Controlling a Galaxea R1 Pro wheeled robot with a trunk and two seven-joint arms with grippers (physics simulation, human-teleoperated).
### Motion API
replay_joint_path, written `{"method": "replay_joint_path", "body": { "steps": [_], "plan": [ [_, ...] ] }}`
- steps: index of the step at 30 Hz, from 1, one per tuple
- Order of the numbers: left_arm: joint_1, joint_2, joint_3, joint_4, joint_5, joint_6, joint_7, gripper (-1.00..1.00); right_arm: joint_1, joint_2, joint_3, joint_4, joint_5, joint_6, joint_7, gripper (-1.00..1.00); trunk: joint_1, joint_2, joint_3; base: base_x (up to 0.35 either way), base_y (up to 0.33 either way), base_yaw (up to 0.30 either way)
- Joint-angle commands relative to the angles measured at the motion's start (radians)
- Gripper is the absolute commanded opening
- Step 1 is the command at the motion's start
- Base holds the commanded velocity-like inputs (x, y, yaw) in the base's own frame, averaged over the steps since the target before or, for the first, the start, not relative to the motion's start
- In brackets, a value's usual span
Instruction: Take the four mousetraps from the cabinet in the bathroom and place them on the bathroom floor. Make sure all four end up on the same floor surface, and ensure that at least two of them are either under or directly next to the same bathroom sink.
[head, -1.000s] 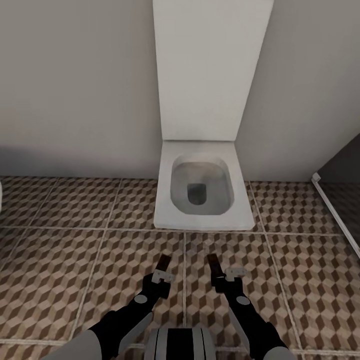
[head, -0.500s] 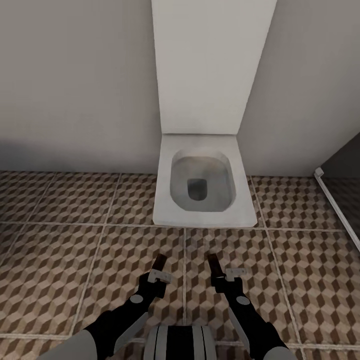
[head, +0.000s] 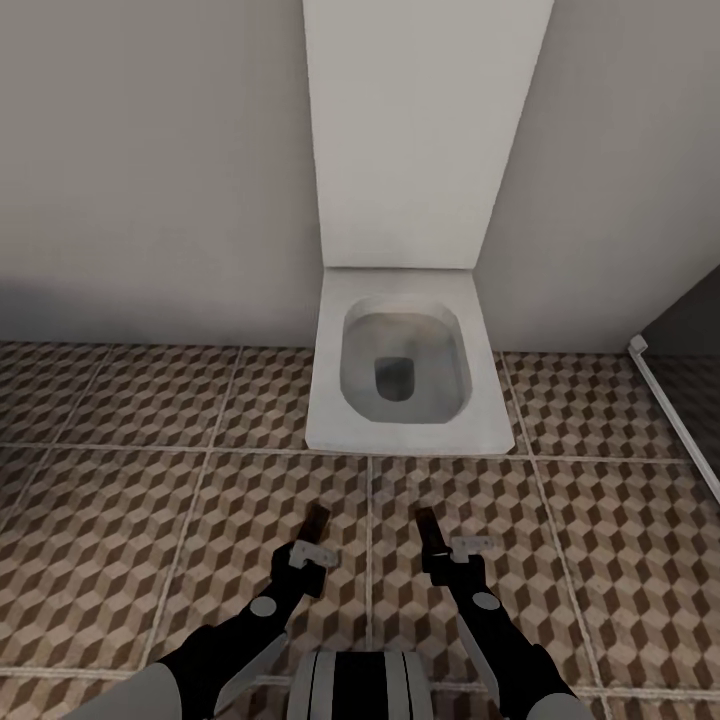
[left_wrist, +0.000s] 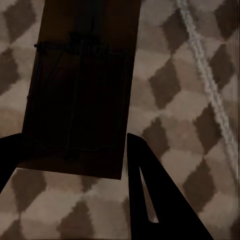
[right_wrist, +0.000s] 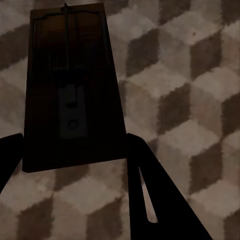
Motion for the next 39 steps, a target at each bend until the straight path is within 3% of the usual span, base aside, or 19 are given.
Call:
{"method": "replay_joint_path", "body": {
  "steps": [1,24,39],
  "plan": [
    [-0.001,0.001,-0.012,-0.001,0.006,-0.003,0.011,-1.0,0.0,0.0,0.004,0.0,-0.003,0.002,-0.007,-1.0,0.0,0.0,-0.001,0.0,0.0,0.0],
    [-0.002,0.0,-0.026,-0.003,0.007,-0.002,0.011,-1.0,0.0,0.0,0.004,-0.001,-0.003,0.002,-0.007,-1.0,0.0,0.0,-0.001,0.0,0.0,0.0],
    [-0.001,-0.001,-0.026,-0.003,0.007,-0.002,0.011,-1.0,0.0,0.0,0.005,0.0,-0.003,0.002,-0.007,-1.0,0.007,-0.004,-0.059,0.0,0.0,0.0]
  ]
}}
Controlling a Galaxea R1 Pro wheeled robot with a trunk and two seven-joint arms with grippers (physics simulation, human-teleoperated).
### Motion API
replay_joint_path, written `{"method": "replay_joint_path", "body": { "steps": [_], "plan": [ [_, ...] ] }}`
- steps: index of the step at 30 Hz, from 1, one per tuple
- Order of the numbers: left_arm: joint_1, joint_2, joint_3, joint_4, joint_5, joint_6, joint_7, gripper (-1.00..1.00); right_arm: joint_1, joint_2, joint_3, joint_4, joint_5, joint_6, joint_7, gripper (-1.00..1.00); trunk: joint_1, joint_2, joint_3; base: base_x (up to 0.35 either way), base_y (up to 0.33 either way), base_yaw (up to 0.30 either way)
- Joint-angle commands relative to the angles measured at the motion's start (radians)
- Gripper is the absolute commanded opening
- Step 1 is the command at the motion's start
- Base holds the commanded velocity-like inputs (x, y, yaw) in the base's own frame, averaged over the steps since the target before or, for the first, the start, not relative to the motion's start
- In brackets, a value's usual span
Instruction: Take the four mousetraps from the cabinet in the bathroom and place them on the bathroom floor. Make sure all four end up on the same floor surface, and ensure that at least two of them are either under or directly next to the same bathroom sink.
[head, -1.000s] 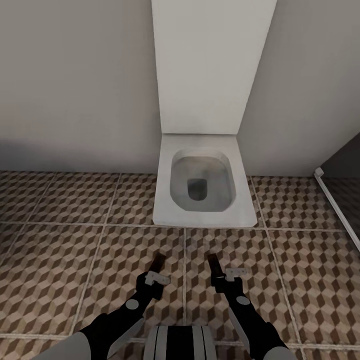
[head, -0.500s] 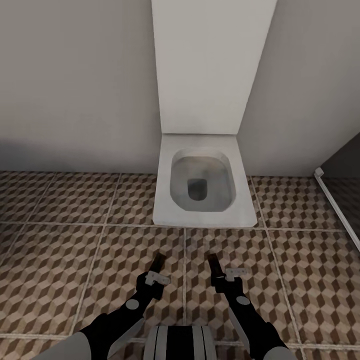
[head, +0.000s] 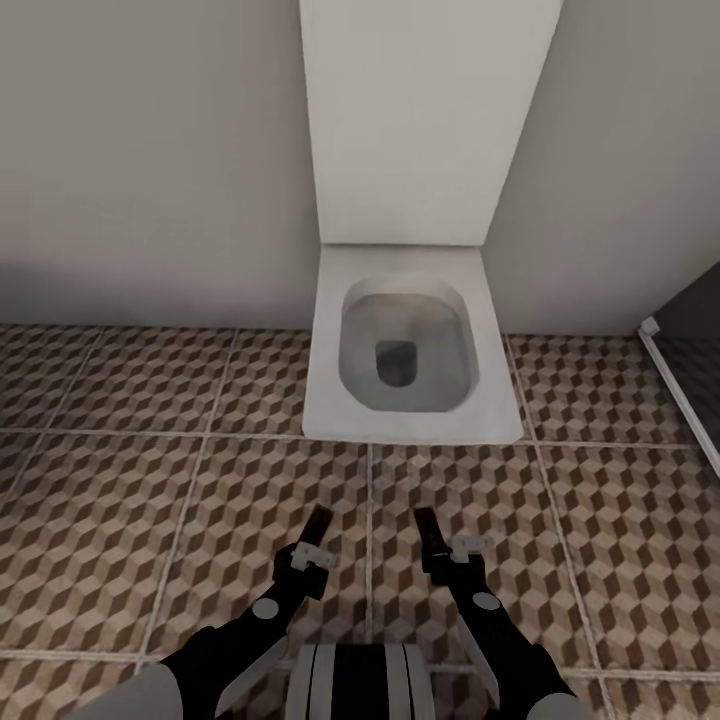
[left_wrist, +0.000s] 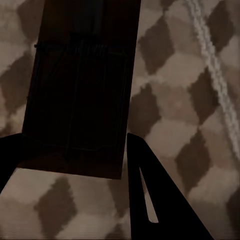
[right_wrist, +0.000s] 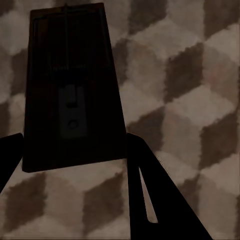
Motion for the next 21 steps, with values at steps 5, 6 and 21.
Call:
{"method": "replay_joint_path", "body": {
  "steps": [5,6,21],
  "plan": [
    [-0.002,0.001,-0.008,-0.002,0.006,-0.002,0.011,-1.0,0.0,0.0,0.004,0.0,-0.003,0.002,-0.007,-1.0,0.002,-0.001,-0.02,0.0,0.0,0.0],
    [-0.002,0.001,-0.008,-0.002,0.006,-0.002,0.011,-1.0,0.0,0.0,0.004,0.0,-0.003,0.002,-0.007,-1.0,0.002,-0.002,-0.024,0.0,0.0,0.0],
    [-0.002,0.001,-0.008,-0.002,0.006,-0.002,0.011,-1.0,0.0,0.001,0.004,-0.001,-0.003,0.002,-0.007,-1.0,0.009,-0.005,-0.082,0.0,0.0,0.0]
  ]
}}
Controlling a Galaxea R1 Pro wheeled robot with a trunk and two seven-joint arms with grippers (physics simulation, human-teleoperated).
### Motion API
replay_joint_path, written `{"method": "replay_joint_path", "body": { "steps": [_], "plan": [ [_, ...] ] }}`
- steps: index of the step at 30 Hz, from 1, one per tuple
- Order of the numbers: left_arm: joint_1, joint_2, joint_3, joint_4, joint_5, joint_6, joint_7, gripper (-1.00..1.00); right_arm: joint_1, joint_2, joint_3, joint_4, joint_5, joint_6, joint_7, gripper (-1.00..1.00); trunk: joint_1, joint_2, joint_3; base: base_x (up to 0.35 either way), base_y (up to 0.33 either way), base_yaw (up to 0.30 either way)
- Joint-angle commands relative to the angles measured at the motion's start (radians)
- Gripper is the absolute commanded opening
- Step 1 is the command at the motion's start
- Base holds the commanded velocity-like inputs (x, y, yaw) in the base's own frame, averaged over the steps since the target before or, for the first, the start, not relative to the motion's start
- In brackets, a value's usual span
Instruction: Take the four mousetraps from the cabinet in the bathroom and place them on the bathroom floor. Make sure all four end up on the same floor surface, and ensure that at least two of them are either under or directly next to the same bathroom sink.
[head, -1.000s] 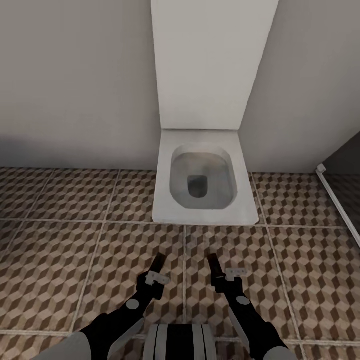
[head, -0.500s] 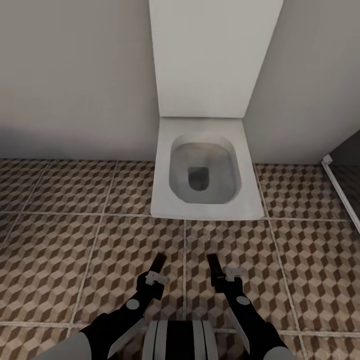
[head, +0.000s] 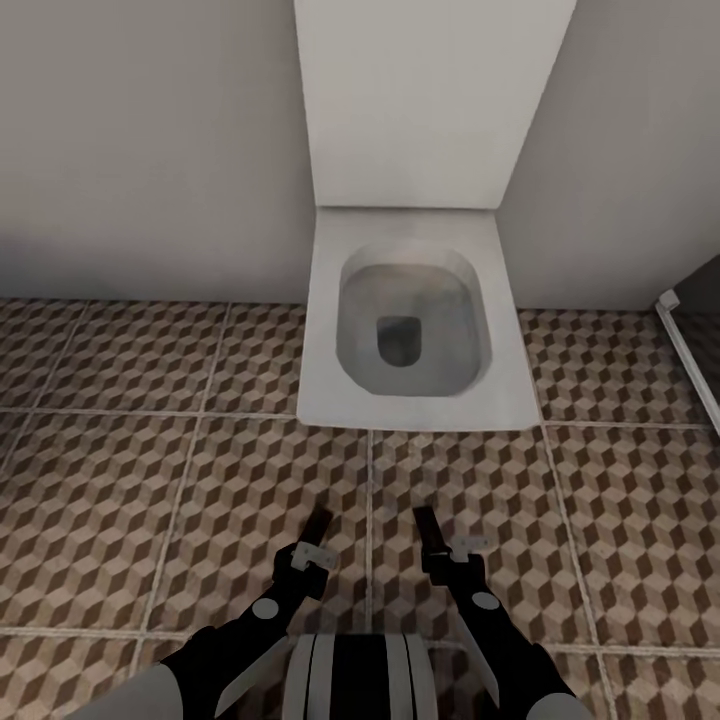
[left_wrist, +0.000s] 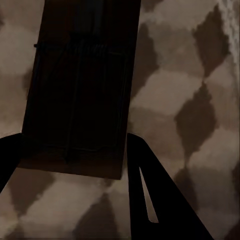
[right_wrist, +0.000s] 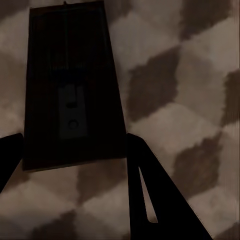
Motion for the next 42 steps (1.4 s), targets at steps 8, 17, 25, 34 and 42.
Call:
{"method": "replay_joint_path", "body": {
  "steps": [8,17,25,34,42],
  "plan": [
    [-0.002,0.001,-0.013,-0.002,0.006,-0.002,0.011,-1.0,0.0,0.0,0.005,0.0,-0.004,0.002,-0.007,-1.0,0.002,-0.001,-0.016,0.0,0.0,0.0],
    [-0.001,-0.002,-0.045,0.001,0.006,-0.001,0.013,-1.0,0.0,0.0,0.004,0.0,-0.004,0.002,-0.007,-1.0,0.002,-0.001,-0.016,0.003,0.0,0.0],
    [-0.001,-0.002,-0.047,0.003,0.006,-0.001,0.013,-1.0,0.0,0.0,0.004,0.0,-0.004,0.002,-0.007,-1.0,0.002,-0.001,-0.016,0.168,0.0,0.0],
    [-0.001,-0.002,-0.048,0.002,0.006,-0.001,0.013,-1.0,0.0,0.0,0.005,0.0,-0.004,0.002,-0.007,-1.0,0.002,-0.001,-0.016,0.225,0.0,0.0],
    [-0.002,-0.002,-0.048,0.002,0.006,-0.001,0.014,-1.0,0.0,-0.001,0.005,-0.001,-0.003,-0.013,-0.006,-1.0,0.002,-0.001,-0.016,0.032,0.0,0.0]
  ]
}}
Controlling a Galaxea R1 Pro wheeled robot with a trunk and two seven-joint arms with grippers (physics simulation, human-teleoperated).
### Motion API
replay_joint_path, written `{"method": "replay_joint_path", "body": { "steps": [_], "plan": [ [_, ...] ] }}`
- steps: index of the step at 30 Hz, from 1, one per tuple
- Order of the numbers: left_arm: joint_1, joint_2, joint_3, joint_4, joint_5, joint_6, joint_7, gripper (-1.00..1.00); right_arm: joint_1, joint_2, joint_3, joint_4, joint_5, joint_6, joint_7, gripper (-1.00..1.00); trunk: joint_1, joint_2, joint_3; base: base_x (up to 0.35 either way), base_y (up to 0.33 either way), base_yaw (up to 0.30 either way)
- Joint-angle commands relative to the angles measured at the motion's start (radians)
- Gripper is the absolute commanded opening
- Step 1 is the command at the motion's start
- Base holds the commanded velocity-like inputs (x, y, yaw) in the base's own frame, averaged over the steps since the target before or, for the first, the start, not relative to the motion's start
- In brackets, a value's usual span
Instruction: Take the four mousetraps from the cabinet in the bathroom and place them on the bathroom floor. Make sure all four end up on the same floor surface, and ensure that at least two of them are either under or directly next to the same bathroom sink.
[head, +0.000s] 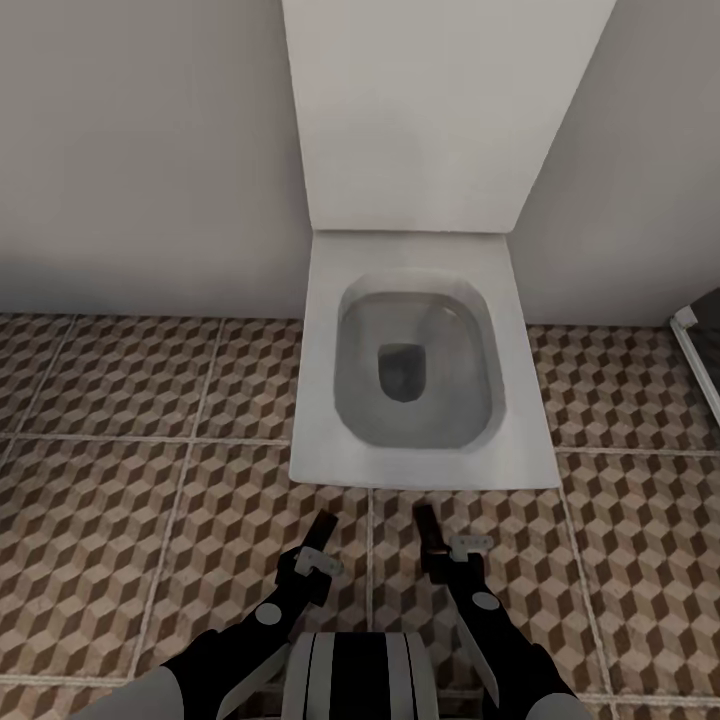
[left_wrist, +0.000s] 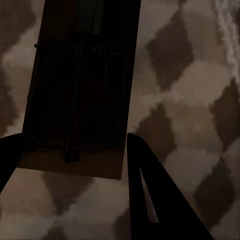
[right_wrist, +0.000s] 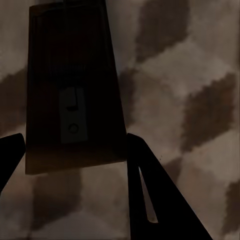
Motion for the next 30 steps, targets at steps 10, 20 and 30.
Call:
{"method": "replay_joint_path", "body": {
  "steps": [10,20,30],
  "plan": [
    [-0.001,0.001,-0.009,-0.002,0.007,-0.002,0.011,-1.0,0.0,-0.001,0.002,0.001,-0.002,-0.056,-0.011,-1.0,0.0,0.0,0.0,0.001,0.0,0.0],
    [-0.001,0.002,-0.01,0.004,0.007,-0.007,0.011,-1.0,0.0,0.0,0.004,0.003,0.025,-0.081,-0.011,-1.0,0.0,0.0,0.0,0.0,0.0,0.0],
    [-0.001,-0.004,-0.009,0.115,0.005,-0.122,0.005,-1.0,0.0,0.004,0.004,0.004,0.055,-0.082,-0.011,-1.0,0.0,0.0,0.0,0.0,0.0,0.0]
  ]
}}
